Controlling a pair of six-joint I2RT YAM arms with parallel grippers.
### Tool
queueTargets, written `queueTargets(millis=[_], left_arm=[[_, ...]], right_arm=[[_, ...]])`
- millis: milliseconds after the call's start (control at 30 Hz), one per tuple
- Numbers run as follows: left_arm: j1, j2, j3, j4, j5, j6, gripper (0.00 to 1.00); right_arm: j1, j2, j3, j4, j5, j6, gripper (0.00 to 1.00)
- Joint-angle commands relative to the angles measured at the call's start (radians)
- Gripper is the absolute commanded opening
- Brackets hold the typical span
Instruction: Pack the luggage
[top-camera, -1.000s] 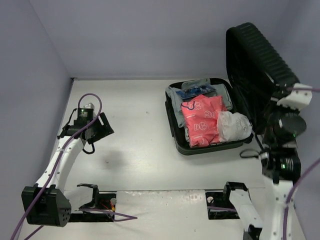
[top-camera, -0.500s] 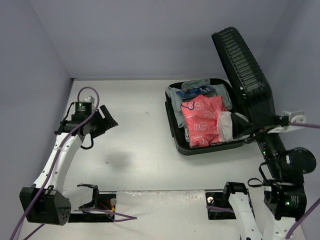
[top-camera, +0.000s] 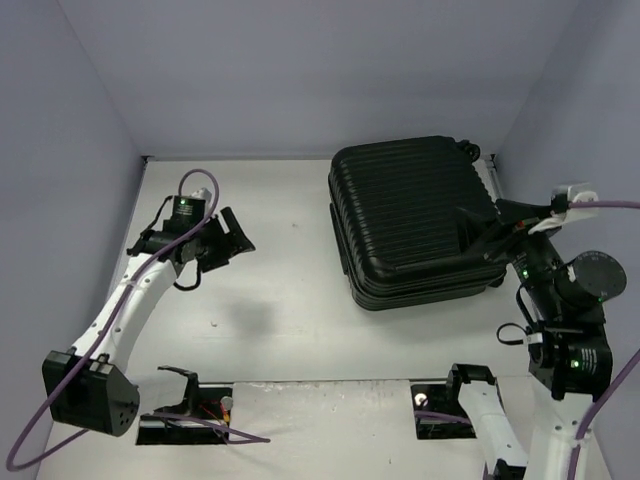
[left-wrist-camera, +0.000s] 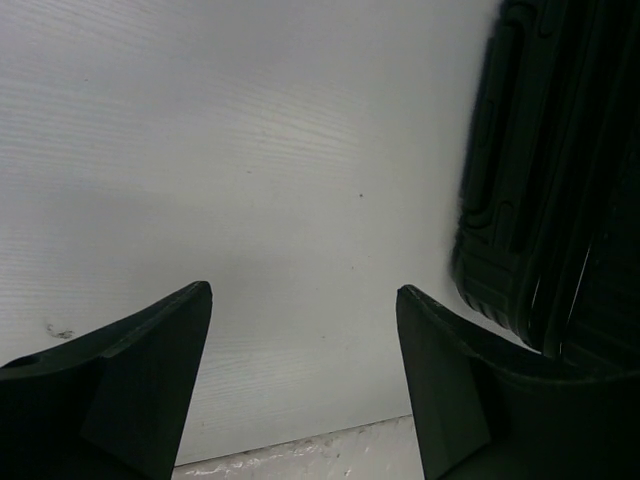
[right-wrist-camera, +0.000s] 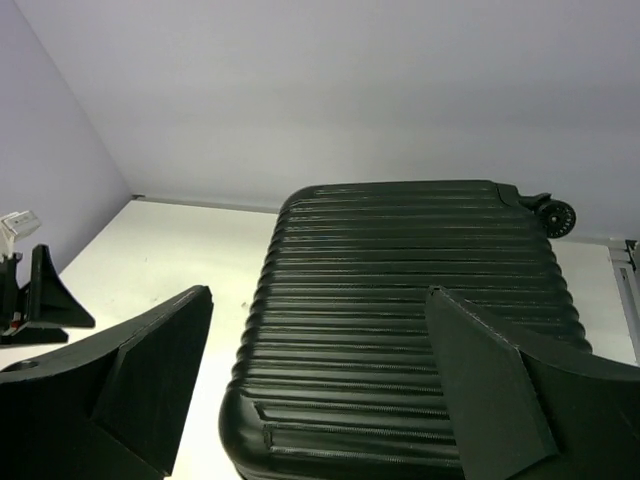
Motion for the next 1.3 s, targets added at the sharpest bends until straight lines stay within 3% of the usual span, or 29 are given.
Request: queueTargets(millis=[0, 233, 467, 667, 900, 1267], left_arm=[[-0.070, 0.039, 0.093, 0.066, -0.011, -0.052, 0.69], [-0.233, 0.209, 0.205, 0.155, -0.029, -0.135, 0.69], [-0.309, 0.391, 0.322, 0.277, -0.028, -0.242, 0.68], [-0.355, 0.564, 0.418, 0.343, -0.017, -0.299, 0.55], [-0.386, 0.723, 0.535, 0.336, -0.023, -0.299, 0.49], [-0.391, 0.843, 0.596, 0.353, -0.011, -0.302, 0.49]], right_arm=[[-0.005, 0.118, 0.028, 0.090, 0.041, 0.012, 0.84], [-0.025, 0.401, 0.083, 0.084, 0.241, 0.014, 0.86], [-0.208, 0.668, 0.183, 0.069, 0.063, 0.090, 0.86], [-0.212, 0.683, 0.138, 0.077, 0.020, 0.083, 0.86], [-0.211, 0.654, 0.086, 0.077, 0.002, 0.046, 0.87], [-0.212, 0.642, 0.071, 0.080, -0.015, 0.043, 0.88]])
